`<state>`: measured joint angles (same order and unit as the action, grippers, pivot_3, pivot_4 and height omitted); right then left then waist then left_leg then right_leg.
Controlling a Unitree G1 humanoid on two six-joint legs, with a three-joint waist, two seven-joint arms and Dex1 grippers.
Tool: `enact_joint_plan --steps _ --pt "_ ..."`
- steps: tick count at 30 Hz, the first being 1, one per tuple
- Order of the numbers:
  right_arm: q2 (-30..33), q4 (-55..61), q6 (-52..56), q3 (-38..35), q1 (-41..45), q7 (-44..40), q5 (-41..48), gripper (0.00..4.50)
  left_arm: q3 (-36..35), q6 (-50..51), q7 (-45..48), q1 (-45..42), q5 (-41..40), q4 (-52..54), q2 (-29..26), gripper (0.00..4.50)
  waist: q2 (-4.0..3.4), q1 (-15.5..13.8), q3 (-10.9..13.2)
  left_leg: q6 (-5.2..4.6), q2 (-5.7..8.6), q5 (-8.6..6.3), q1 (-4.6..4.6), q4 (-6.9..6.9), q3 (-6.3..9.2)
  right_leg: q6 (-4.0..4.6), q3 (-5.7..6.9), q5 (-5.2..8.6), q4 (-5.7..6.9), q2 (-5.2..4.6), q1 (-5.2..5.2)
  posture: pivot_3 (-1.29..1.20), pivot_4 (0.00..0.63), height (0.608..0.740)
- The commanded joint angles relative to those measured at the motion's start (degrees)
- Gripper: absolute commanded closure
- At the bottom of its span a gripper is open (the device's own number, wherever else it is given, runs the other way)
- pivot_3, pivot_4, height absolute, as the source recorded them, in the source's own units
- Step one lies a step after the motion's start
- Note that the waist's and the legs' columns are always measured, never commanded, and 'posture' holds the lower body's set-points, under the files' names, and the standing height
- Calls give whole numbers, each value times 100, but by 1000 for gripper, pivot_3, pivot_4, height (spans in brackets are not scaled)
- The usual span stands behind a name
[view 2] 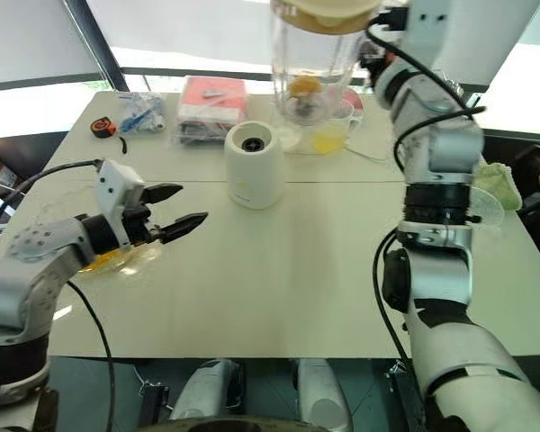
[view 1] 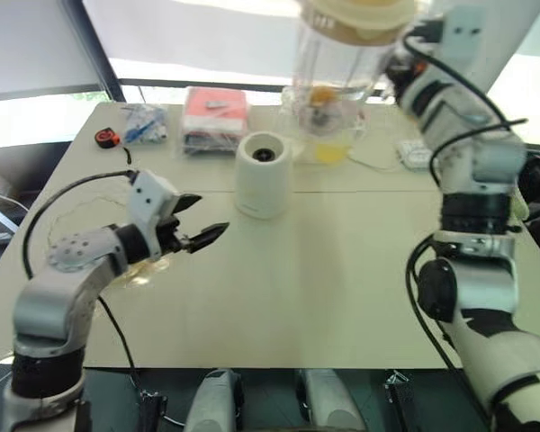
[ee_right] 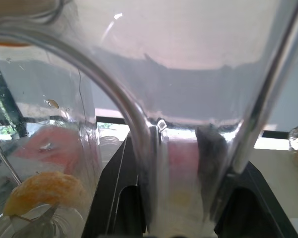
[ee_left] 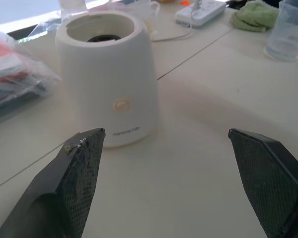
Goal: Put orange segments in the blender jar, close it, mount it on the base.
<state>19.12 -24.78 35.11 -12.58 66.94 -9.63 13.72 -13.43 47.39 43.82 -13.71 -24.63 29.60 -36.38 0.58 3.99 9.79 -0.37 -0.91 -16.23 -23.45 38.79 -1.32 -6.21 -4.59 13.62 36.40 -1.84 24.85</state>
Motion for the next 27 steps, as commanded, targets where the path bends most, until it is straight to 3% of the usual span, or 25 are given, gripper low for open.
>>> enact_joint_plan --steps 1,10,27 --pt "-142 -356 -527 64 617 -125 22 3494 -365 -112 43 133 -128 107 -339 351 -2 3 3 1 2 1 -1 -6 -4 0 -1 0 -1 -4 6 0 150 740" --pt "-652 -884 -842 265 920 -246 33 3494 -324 -141 -316 156 -237 136 -389 351 -2 -9 5 51 23 29 -5 -80 -9 0 31 -1 -15 -62 34 0 150 740" --pt "-736 -2238 -1706 632 813 -492 -434 3494 -48 -308 -731 146 -297 89 -173 351 -1 9 4 67 27 38 -1 -82 -15 0 37 -1 -8 -68 36 0 150 740"
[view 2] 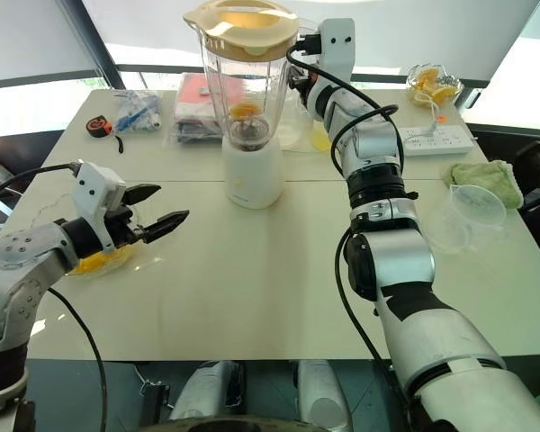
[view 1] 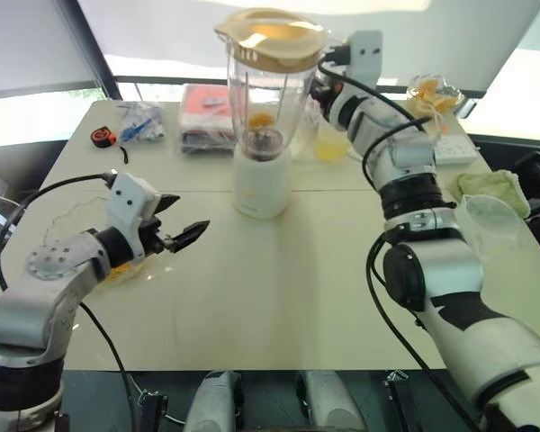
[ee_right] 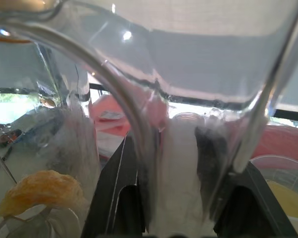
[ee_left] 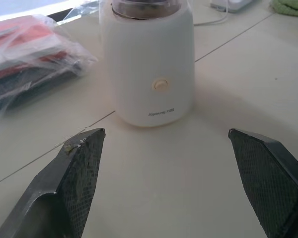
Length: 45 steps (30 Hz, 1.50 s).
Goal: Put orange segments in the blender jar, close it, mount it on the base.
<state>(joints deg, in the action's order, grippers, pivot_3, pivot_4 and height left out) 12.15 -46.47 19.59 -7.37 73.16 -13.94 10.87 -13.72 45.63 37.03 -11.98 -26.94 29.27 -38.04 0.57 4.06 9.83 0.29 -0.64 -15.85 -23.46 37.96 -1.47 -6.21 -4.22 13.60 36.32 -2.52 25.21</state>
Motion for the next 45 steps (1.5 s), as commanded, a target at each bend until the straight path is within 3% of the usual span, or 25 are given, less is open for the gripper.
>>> enact_joint_plan --steps 1,7,13,27,43,45 --pt "-53 -79 -151 156 184 -86 -175 3494 -21 -135 -59 -27 -68 119 -10 351 0 4 0 4 0 2 1 0 0 0 0 0 1 0 0 0 150 740" --pt "-162 -138 -157 576 62 -138 -588 3494 24 -160 -131 -19 -66 139 24 351 4 2 -3 19 0 12 4 0 4 4 2 -3 9 3 0 0 150 740" --pt "-298 -186 49 483 88 248 -641 3494 91 -227 -202 -12 -35 131 84 351 7 11 -5 25 0 15 10 1 4 5 2 -4 15 2 -3 0 150 740" --pt "-762 1589 1302 595 -762 1463 -827 3494 231 -390 -307 -43 14 -12 167 351 12 7 -8 32 -1 22 22 8 8 8 2 -4 53 8 -1 0 150 740" --pt "-751 1491 1523 634 -869 1328 -877 3494 357 -520 -380 -464 73 -558 316 351 23 8 -15 32 -2 22 95 4 8 9 2 -2 39 24 -75 0 150 740" --pt "-739 1492 1526 646 -873 1308 -883 2471 370 -548 -398 -451 79 -558 327 303 33 8 -17 32 -2 22 95 4 8 9 2 -2 38 23 -76 0 150 740"
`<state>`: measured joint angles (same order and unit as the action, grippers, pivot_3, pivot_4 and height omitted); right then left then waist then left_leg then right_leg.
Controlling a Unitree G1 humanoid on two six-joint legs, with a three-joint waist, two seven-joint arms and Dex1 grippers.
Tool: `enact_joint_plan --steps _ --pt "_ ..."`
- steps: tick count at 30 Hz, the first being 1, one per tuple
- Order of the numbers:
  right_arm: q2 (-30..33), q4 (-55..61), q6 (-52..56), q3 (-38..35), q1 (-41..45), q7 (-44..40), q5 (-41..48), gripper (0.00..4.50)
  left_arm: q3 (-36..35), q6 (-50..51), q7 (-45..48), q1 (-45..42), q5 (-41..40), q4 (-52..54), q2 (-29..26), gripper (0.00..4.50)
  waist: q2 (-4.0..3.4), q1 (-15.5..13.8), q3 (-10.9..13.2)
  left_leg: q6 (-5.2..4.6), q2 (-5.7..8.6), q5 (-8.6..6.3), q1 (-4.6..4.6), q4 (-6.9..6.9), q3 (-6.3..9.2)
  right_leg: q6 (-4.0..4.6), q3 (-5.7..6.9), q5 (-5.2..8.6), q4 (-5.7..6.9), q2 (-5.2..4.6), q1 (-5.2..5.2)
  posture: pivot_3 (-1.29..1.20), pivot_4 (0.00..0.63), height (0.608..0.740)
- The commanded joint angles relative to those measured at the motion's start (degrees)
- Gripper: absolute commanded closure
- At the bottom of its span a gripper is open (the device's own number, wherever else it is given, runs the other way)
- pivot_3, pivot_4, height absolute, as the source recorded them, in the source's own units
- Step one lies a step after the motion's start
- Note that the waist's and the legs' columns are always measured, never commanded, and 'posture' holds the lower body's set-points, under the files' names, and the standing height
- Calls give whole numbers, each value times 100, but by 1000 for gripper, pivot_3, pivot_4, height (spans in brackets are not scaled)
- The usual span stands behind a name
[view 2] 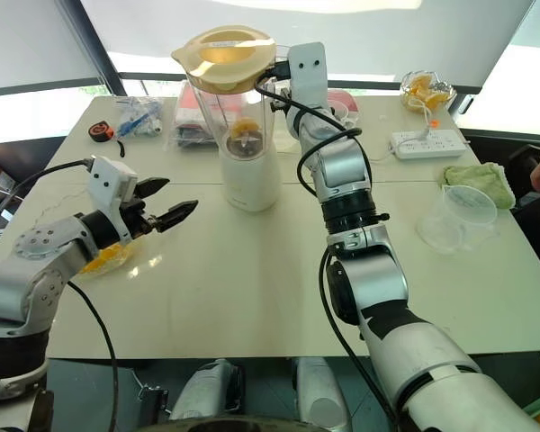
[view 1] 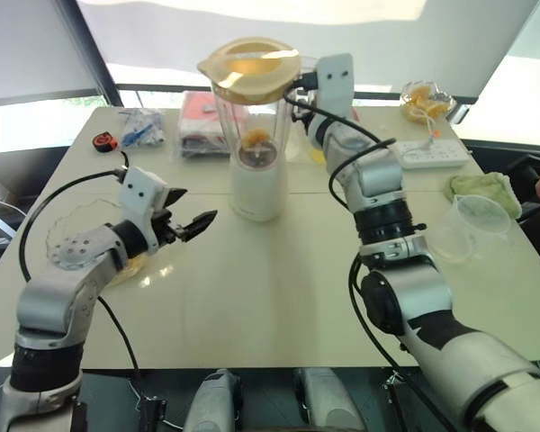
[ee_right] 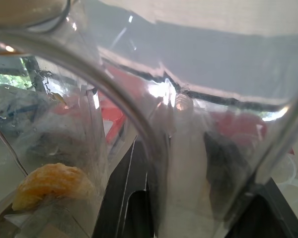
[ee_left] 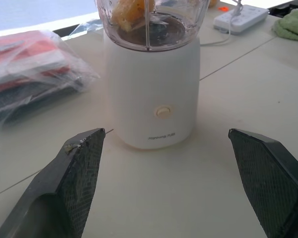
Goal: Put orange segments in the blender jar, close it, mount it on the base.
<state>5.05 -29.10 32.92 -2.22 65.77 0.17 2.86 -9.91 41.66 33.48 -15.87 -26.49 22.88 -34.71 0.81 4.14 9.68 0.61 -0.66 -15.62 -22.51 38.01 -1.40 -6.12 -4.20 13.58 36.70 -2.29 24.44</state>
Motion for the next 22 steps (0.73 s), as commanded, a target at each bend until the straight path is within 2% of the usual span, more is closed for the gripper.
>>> enact_joint_plan --steps 1,5,9,14,18,22 --pt "-29 -254 189 140 -131 -116 -93 2086 -10 -164 -49 -65 38 69 -3 303 14 0 0 0 0 0 0 0 0 0 0 0 -1 1 0 0 150 740" --pt "-17 -215 195 221 -156 -83 -194 39 -29 -221 -104 -92 42 23 31 303 11 8 6 0 0 0 -16 0 -3 -1 -2 0 -3 -2 15 0 150 740" --pt "-2 115 307 315 -402 -100 -298 39 -34 -241 -133 -101 29 3 39 303 12 4 6 1 -2 0 -54 -1 0 -2 -2 -1 2 -1 53 0 150 740" --pt "157 1212 639 603 -1271 -264 -461 39 -68 -228 -134 -58 -23 25 53 303 13 -13 5 2 -2 1 -85 0 3 -2 2 -2 3 -14 83 0 150 740" --pt "587 2487 360 947 -2511 -572 -709 39 -110 -219 -144 118 -44 88 71 303 14 -34 5 1 2 0 -90 -1 5 -2 5 -2 -5 -19 83 0 150 740" --pt "933 4107 -256 503 -4283 -865 -417 39 -100 -272 -165 399 -14 120 117 303 16 -70 3 1 4 -1 -92 -7 9 -4 11 -1 -26 -14 75 0 150 740"
